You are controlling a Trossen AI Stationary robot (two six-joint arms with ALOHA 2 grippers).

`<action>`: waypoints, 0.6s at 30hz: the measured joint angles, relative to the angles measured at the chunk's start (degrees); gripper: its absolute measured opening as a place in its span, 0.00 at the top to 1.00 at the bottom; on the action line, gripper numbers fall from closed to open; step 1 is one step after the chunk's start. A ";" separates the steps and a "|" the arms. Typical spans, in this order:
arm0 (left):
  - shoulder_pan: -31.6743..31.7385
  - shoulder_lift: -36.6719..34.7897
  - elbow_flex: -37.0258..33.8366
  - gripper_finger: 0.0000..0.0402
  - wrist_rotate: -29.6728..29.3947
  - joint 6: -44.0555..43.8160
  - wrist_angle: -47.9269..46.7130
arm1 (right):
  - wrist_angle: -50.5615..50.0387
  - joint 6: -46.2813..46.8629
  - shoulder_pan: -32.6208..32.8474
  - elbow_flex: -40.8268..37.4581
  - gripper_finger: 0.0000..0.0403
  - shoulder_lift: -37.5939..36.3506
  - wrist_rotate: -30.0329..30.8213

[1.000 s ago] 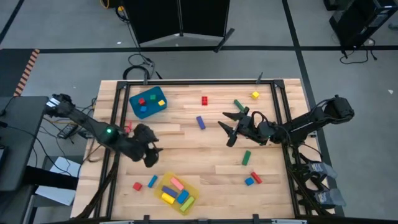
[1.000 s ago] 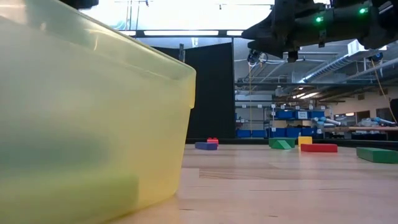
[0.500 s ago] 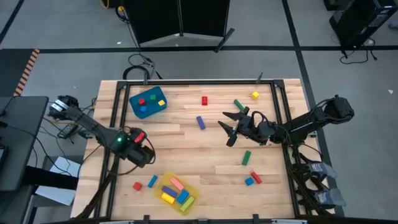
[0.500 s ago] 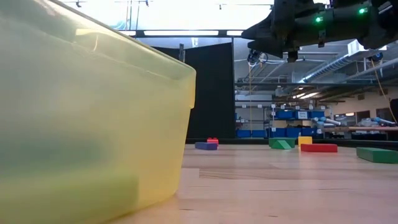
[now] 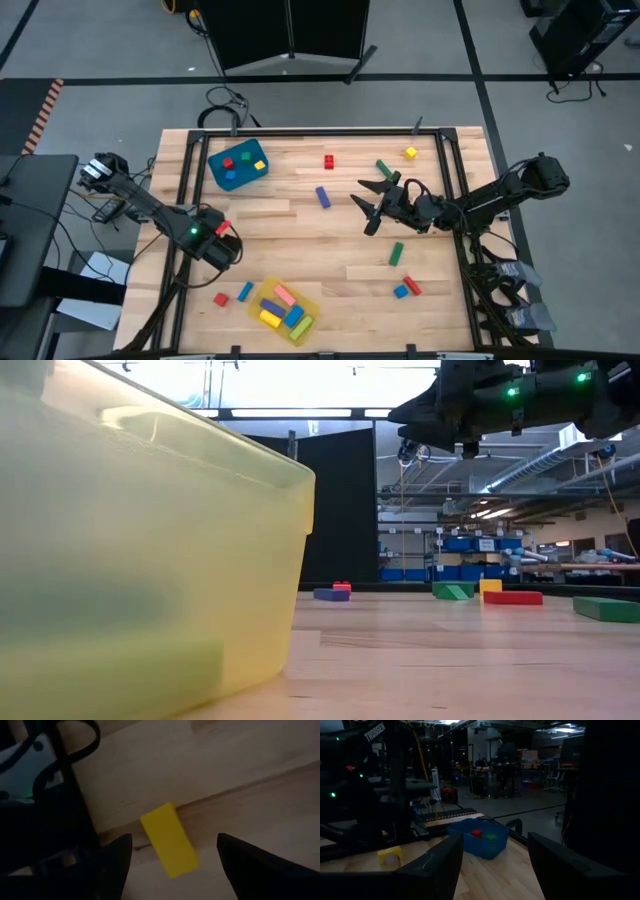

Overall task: Sort blocks by size
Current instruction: Put the large yellow block into the yellow bin

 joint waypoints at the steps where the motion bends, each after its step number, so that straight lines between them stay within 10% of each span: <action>1: 0.00 0.14 0.00 0.24 -0.07 -0.28 -0.04 | 0.00 -0.02 0.00 0.00 0.42 0.00 0.00; 18: 0.02 0.85 -4.67 0.23 -0.59 -9.88 7.80 | 0.48 -0.66 0.00 0.00 0.42 0.02 -0.02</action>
